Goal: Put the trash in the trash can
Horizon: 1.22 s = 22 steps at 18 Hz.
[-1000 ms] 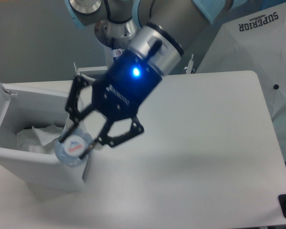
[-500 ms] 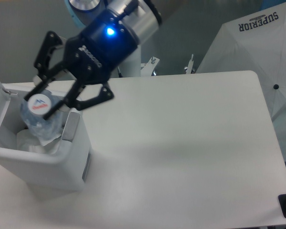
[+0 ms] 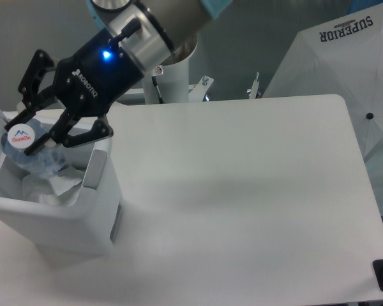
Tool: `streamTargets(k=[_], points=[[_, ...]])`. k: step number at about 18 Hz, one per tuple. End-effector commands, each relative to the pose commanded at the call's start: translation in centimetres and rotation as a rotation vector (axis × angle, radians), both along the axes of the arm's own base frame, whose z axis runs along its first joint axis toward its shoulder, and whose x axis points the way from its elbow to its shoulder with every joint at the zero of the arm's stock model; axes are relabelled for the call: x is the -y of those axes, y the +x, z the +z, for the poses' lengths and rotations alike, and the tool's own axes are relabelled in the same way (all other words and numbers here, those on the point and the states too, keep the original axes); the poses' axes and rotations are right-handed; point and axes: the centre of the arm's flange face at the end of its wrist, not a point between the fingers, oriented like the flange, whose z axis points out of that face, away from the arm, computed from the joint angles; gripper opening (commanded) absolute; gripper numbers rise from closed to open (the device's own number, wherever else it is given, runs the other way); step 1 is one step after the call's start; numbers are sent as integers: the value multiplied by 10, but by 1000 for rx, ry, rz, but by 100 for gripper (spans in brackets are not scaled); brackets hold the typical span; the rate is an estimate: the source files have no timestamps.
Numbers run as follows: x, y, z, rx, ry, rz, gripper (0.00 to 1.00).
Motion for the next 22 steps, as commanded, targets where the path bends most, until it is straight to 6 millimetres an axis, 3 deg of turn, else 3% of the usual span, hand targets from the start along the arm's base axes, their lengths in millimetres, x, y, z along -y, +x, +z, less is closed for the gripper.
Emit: streamTargets(k=[4, 7, 10, 11, 12, 18, 22], points=[[3, 3, -19, 9, -15, -7, 5], [1, 3, -27, 20, -25, -9, 18], [-1, 0, -33, 26, -33, -8, 56], [-2, 0, -33, 25, -32, -8, 81], [-2, -1, -35, 27, -34, -8, 99], [4, -10, -42, -9, -20, -6, 100], [32, -62, -37, -37, -3, 82, 100]])
